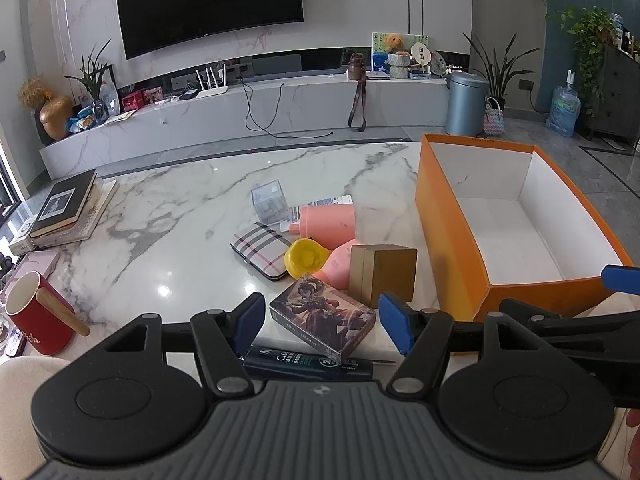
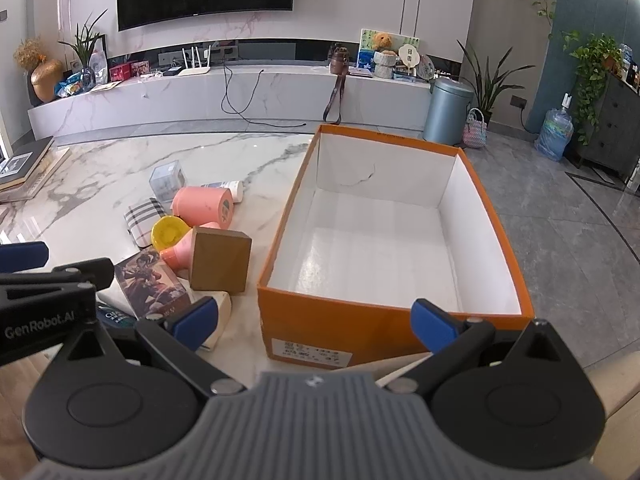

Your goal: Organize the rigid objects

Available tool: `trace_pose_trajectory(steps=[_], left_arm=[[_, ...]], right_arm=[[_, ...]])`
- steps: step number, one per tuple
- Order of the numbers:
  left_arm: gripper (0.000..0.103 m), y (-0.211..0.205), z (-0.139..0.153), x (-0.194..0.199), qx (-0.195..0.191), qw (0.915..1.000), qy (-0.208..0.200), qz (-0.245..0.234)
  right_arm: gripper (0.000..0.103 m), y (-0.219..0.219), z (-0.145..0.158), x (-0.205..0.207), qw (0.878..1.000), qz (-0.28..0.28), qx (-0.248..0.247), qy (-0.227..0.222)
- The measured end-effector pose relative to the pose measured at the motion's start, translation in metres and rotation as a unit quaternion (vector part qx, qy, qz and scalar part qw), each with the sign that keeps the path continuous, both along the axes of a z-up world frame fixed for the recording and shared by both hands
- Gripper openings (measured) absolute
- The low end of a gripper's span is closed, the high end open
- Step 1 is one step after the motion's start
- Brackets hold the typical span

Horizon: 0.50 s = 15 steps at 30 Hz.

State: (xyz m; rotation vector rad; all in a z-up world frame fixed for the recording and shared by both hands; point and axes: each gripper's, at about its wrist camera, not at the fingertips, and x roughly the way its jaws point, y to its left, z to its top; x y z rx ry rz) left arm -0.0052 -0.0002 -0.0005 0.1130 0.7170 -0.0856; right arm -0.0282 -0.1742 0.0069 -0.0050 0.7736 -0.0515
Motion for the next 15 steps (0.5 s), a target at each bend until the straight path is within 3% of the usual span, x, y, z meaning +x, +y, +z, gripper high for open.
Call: trace_pose_trajectory(steps=[5,8,13,15], left_arm=[[0.071,0.002,-0.004,0.003,-0.005,1.0000,0.006,-0.006],[0.056,0.007,-0.005,0.008,-0.013,0.9997,0.014,-0.013],[0.043,0.020,-0.008,0.019,-0.029,0.9990,0.030,-0.018],[0.040,0.026,-0.008,0.022,-0.035,0.9987,0.033,-0.019]], right_arm=[[0.101,-0.001,-0.001,0.003,1.000,0.006,0.014,0.000],[0.100,-0.003,-0.003,0.007,0.999,0.018,0.034,0.001],[0.074,0.000,-0.009,0.022,0.997,0.039,0.063,0.030],[0.071,0.005,-0.009,0.027,0.996,0.050,0.060,0.033]])
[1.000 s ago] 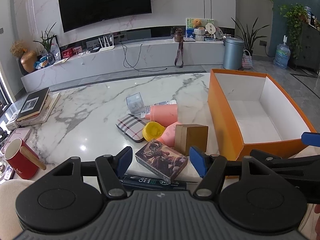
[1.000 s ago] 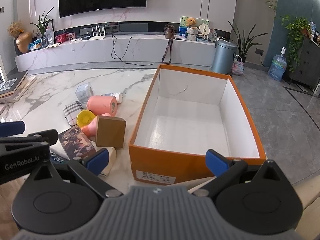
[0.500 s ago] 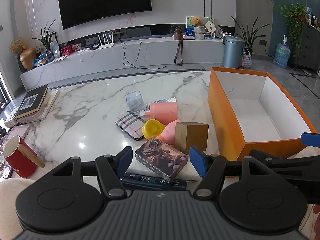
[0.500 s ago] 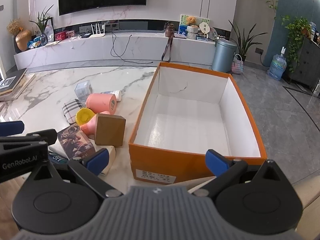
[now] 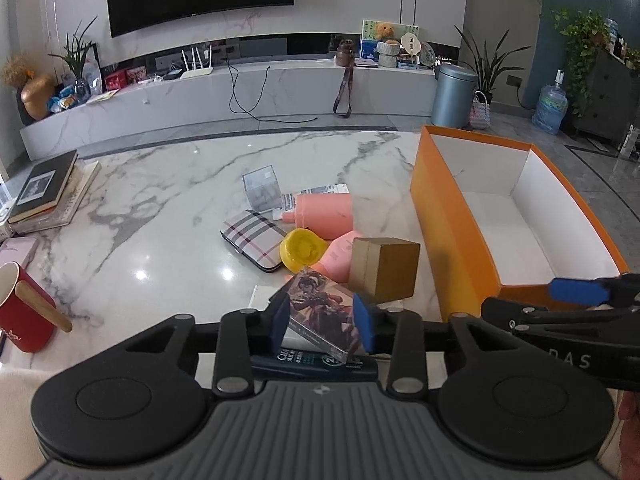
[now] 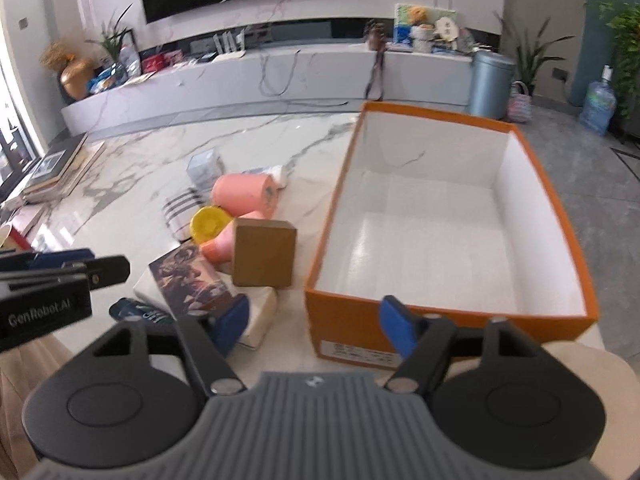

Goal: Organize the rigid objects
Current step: 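Grasp the anime card deck with the left tool while the right tool reaches the brown cube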

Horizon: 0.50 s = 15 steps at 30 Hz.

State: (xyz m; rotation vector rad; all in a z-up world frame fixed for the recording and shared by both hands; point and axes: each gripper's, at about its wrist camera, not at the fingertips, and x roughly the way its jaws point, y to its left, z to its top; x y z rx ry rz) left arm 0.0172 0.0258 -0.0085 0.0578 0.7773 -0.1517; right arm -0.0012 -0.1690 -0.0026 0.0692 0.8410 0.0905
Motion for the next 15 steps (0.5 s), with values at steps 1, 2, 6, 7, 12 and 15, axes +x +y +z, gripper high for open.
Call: trace_pose_trajectory(steps=[1,2,6,7,12,15], left_arm=[[0.039,0.003,0.000,0.002,-0.004,1.0000,0.001,-0.001],[0.035,0.007,0.000,0.005,-0.011,0.9999,0.004,-0.004],[0.024,0.022,-0.001,0.020,-0.047,0.9982,0.035,-0.011],[0.024,0.025,-0.002,0.025,-0.051,0.9977,0.044,-0.012],[0.028,0.039,-0.015,0.044,-0.083,0.9916,0.098,0.018],[0.043,0.041,-0.026,0.051,-0.099,0.9876,0.118,0.031]], right_arm=[[0.067,0.004,0.001,0.001,1.000,0.006,-0.005,-0.008],[0.063,0.008,0.002,0.004,1.000,0.020,-0.009,-0.012],[0.048,0.022,0.007,0.016,0.999,0.047,-0.014,-0.015],[0.046,0.026,0.008,0.020,0.998,0.056,-0.008,-0.012],[0.041,0.051,-0.004,0.043,0.995,0.098,-0.010,0.008],[0.028,0.064,-0.018,0.057,0.992,0.118,-0.016,0.028]])
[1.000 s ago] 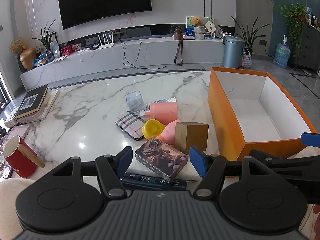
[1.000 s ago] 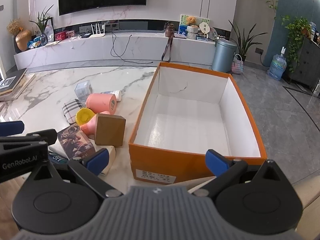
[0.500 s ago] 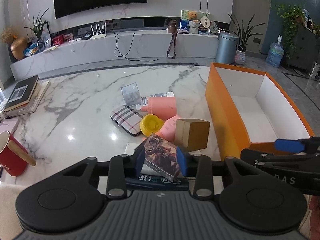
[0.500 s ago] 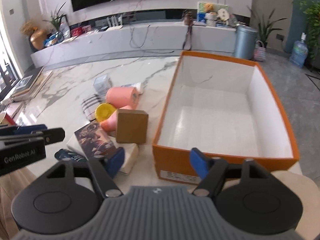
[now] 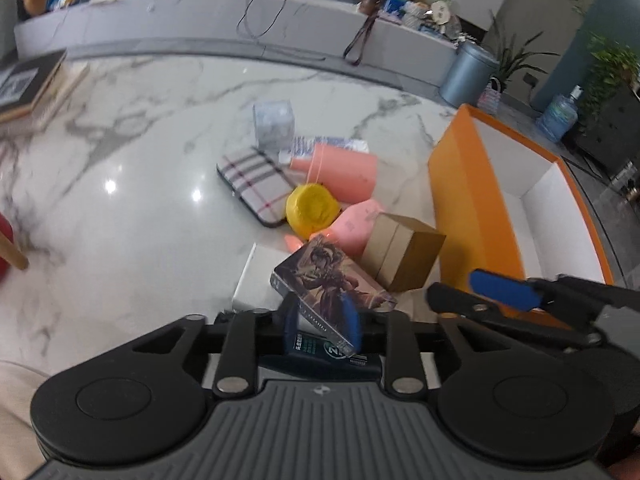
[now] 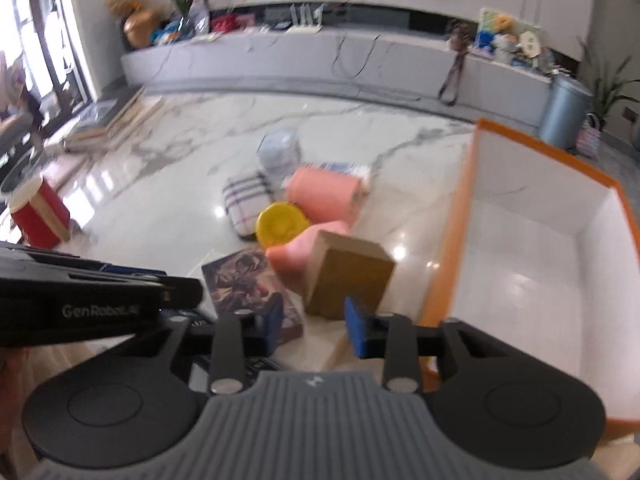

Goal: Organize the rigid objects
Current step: 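Grasp the anime card deck with the left tool while the right tool reaches the brown cube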

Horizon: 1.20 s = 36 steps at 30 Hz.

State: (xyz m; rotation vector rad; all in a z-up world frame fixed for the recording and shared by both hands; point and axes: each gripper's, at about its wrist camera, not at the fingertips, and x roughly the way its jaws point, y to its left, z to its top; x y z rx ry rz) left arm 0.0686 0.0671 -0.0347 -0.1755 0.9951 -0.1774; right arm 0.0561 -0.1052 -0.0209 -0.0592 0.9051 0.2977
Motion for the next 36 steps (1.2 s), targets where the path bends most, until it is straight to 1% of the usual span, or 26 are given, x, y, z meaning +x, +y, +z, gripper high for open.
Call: trace_pose_trajectory(steps=[1,3,5,6,7,8,9,13,14,15,17,19,21,23,24,27,29,30,32,33,36], left_arm=[[0.044,0.001,-0.004,0.003,-0.005,1.0000,0.006,0.006],[0.047,0.004,-0.012,0.009,-0.017,0.9993,0.026,0.022],[0.048,0.008,-0.020,0.016,-0.031,0.9977,0.046,0.039],[0.048,0.010,-0.024,0.020,-0.039,0.9966,0.056,0.046],[0.048,0.012,-0.028,0.022,-0.045,0.9955,0.064,0.053],[0.049,0.014,-0.032,0.024,-0.054,0.9941,0.072,0.060],[0.052,0.016,-0.036,0.027,-0.062,0.9928,0.080,0.064],[0.054,0.018,-0.045,0.033,-0.087,0.9892,0.095,0.070],[0.054,0.018,-0.046,0.034,-0.092,0.9885,0.097,0.071],[0.057,0.019,-0.048,0.036,-0.096,0.9877,0.101,0.072],[0.059,0.018,-0.051,0.037,-0.101,0.9860,0.113,0.069],[0.059,0.016,-0.054,0.037,-0.110,0.9847,0.117,0.067],[0.060,0.015,-0.054,0.038,-0.110,0.9850,0.115,0.068],[0.060,0.013,-0.052,0.038,-0.104,0.9862,0.109,0.068],[0.055,0.013,-0.052,0.038,-0.104,0.9862,0.110,0.067],[0.056,0.011,-0.050,0.038,-0.101,0.9872,0.106,0.063],[0.060,0.009,-0.050,0.038,-0.096,0.9881,0.105,0.060],[0.064,0.007,-0.049,0.039,-0.092,0.9887,0.104,0.058],[0.068,0.003,-0.048,0.040,-0.082,0.9898,0.104,0.053],[0.071,-0.001,-0.048,0.041,-0.069,0.9912,0.101,0.049],[0.078,-0.007,-0.047,0.043,-0.046,0.9935,0.096,0.039]], right_arm=[[0.026,0.002,-0.005,0.005,1.000,0.000,-0.005,0.008],[0.026,0.003,-0.013,0.015,1.000,-0.005,-0.010,0.021],[0.024,0.004,-0.021,0.024,0.999,-0.004,-0.008,0.037],[0.024,0.005,-0.025,0.027,0.999,-0.001,-0.008,0.041],[0.021,0.005,-0.028,0.030,0.999,0.001,-0.010,0.044],[0.020,0.005,-0.031,0.032,0.999,0.004,-0.012,0.046],[0.020,0.006,-0.034,0.034,0.999,0.008,-0.013,0.047],[0.020,0.009,-0.038,0.038,0.999,0.015,-0.021,0.038],[0.020,0.010,-0.040,0.040,0.999,0.015,-0.026,0.041],[0.018,0.010,-0.043,0.042,0.998,0.015,-0.028,0.048],[0.018,0.011,-0.046,0.042,0.998,0.016,-0.028,0.053],[0.011,0.011,-0.050,0.043,0.998,0.018,-0.017,0.065],[0.009,0.012,-0.054,0.043,0.996,0.029,0.005,0.083],[0.009,0.016,-0.054,0.041,0.996,0.037,0.010,0.079],[0.009,0.018,-0.054,0.041,0.996,0.037,0.008,0.077],[0.008,0.016,-0.055,0.042,0.996,0.031,0.020,0.079],[0.008,0.016,-0.055,0.043,0.996,0.029,0.025,0.082],[0.007,0.015,-0.055,0.043,0.996,0.029,0.027,0.083],[0.007,0.013,-0.055,0.043,0.995,0.030,0.039,0.090],[0.007,0.012,-0.054,0.043,0.994,0.030,0.041,0.093],[0.009,0.010,-0.048,0.041,0.996,0.028,0.024,0.081]])
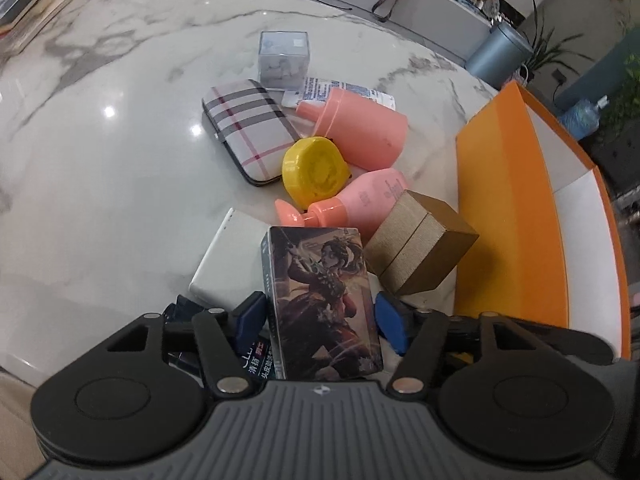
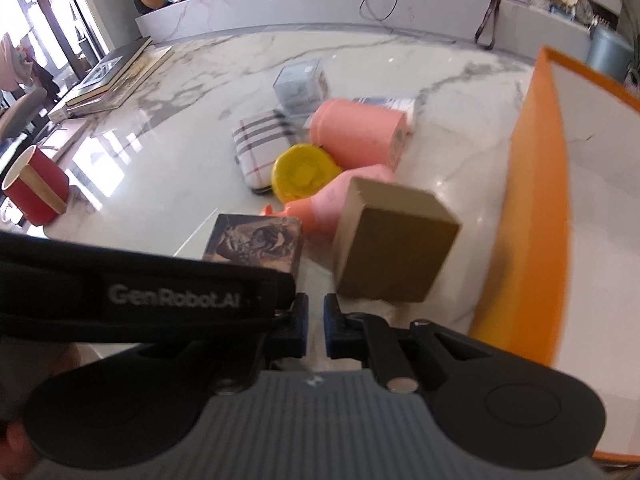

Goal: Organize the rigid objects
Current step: 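Grasp the anime card deck with the left tool while the right tool reaches the brown cube, then close the right tool on the brown cardboard cube while the left tool holds the card deck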

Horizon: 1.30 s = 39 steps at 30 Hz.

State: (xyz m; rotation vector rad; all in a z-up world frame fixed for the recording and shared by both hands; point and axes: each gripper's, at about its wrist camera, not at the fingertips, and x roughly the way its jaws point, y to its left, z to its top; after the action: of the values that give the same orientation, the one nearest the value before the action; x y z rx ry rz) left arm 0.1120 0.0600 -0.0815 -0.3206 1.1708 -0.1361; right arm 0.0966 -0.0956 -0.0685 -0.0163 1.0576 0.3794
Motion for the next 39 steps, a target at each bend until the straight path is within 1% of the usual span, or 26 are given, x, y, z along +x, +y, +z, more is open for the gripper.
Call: trace_pose_trajectory(steps=[2,3,4,6,8,10,11,12,13,14,16,19,20,22,25,29,34,36,39], left_arm=[[0.079,-0.004,0.000,0.002,0.008,1.0000,-0.001,-0.006],[0.080,-0.006,0.000,0.003,0.012,0.9999,0.001,-0.007],[0.080,-0.007,0.000,0.004,0.018,0.9998,0.002,-0.008],[0.081,-0.013,-0.001,0.007,0.040,0.9991,0.001,-0.014],[0.081,-0.020,-0.002,0.010,0.061,0.9980,0.001,-0.019],[0.081,-0.030,-0.002,0.012,0.092,0.9952,0.000,-0.035],[0.079,-0.034,-0.003,0.013,0.106,0.9935,-0.004,-0.041],[0.074,-0.038,-0.004,0.013,0.117,0.9920,-0.008,-0.047],[0.073,-0.039,-0.004,0.013,0.122,0.9911,-0.011,-0.052],[0.073,-0.039,-0.004,0.012,0.119,0.9912,-0.014,-0.055],[0.071,-0.035,-0.004,0.014,0.116,0.9916,-0.013,-0.056],[0.070,-0.024,-0.002,0.018,0.110,0.9929,-0.008,-0.044],[0.070,-0.020,-0.002,0.019,0.102,0.9940,-0.008,-0.038],[0.070,-0.011,0.000,0.020,0.078,0.9966,-0.011,-0.023],[0.069,-0.006,0.005,0.020,0.077,0.9966,-0.027,-0.013],[0.069,-0.001,0.006,0.022,0.072,0.9969,-0.030,-0.004],[0.069,0.008,0.005,0.023,0.054,0.9981,-0.029,0.010],[0.069,0.008,0.004,0.024,0.053,0.9982,-0.028,0.009],[0.069,0.008,0.001,0.024,0.050,0.9984,-0.025,0.007]], right_arm=[[0.012,-0.003,0.004,-0.002,1.000,-0.001,-0.011,-0.007],[0.018,-0.004,0.006,-0.003,1.000,0.003,-0.016,-0.012],[0.028,-0.004,0.008,-0.006,0.999,0.008,-0.025,-0.020],[0.037,-0.003,0.011,-0.011,0.998,0.018,-0.046,-0.038],[0.037,-0.003,0.010,-0.013,0.997,0.021,-0.057,-0.044],[0.037,-0.004,0.008,-0.012,0.997,0.019,-0.063,-0.042],[0.037,-0.005,0.007,-0.012,0.997,0.016,-0.064,-0.042],[0.041,-0.006,0.007,-0.011,0.997,0.013,-0.061,-0.040],[0.046,-0.007,0.007,-0.010,0.998,0.010,-0.058,-0.039],[0.050,-0.007,0.007,-0.010,0.998,0.006,-0.057,-0.039],[0.062,-0.007,0.009,-0.008,0.998,-0.001,-0.056,-0.042],[0.069,-0.005,0.009,-0.005,0.997,-0.012,-0.061,-0.042],[0.069,-0.004,0.009,-0.003,0.997,-0.016,-0.065,-0.040],[0.076,0.000,0.007,0.000,0.997,-0.025,-0.068,-0.034],[0.085,0.006,0.004,0.005,0.996,-0.040,-0.070,-0.027],[0.086,0.010,-0.003,0.014,0.995,-0.065,-0.074,-0.028],[0.086,0.009,-0.012,0.027,0.994,-0.080,-0.066,-0.022],[0.086,0.008,-0.014,0.032,0.994,-0.084,-0.063,-0.018],[0.087,0.008,-0.017,0.036,0.995,-0.074,-0.065,-0.018]])
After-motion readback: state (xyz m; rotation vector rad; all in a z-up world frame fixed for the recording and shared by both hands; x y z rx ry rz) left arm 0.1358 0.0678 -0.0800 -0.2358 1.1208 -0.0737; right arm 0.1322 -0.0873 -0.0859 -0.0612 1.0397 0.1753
